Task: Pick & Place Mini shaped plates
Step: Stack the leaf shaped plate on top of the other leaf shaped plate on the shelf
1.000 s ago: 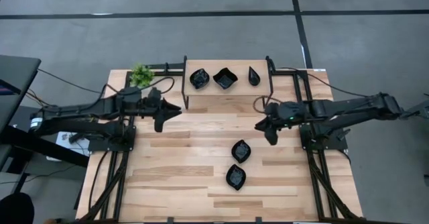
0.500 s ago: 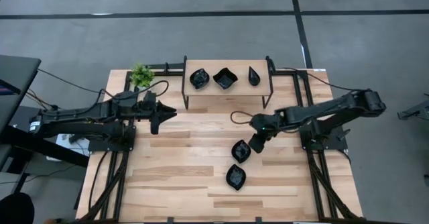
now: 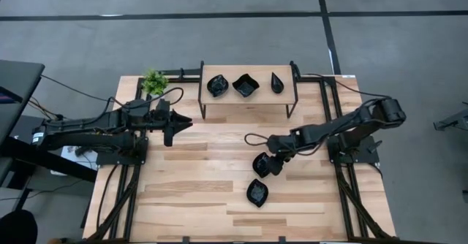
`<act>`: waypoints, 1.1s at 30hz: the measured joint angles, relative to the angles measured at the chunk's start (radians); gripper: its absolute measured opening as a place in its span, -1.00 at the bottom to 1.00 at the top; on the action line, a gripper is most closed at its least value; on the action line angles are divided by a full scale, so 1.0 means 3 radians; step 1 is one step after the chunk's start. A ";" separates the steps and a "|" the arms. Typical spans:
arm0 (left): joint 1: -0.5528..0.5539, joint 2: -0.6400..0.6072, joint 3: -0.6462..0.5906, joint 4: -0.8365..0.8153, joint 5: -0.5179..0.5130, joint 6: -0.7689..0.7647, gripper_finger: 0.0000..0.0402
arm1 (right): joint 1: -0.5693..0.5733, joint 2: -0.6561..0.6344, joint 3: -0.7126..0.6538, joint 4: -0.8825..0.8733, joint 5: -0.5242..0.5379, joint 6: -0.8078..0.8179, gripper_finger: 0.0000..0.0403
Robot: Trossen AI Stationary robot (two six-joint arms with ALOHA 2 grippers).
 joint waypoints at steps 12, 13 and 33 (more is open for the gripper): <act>0.0000 0.0001 0.0001 -0.0001 0.0001 0.0000 -0.49 | -0.0010 0.0121 -0.0044 0.0027 0.0192 0.0002 -0.21; 0.0000 0.0001 0.0001 -0.0001 0.0001 0.0000 -0.49 | -0.0010 0.0121 -0.0069 0.0038 0.0192 0.0003 -0.22; 0.0001 0.0003 0.0004 0.0000 0.0001 0.0000 -0.49 | -0.0036 0.0271 -0.0198 0.0513 0.0177 0.0088 -0.53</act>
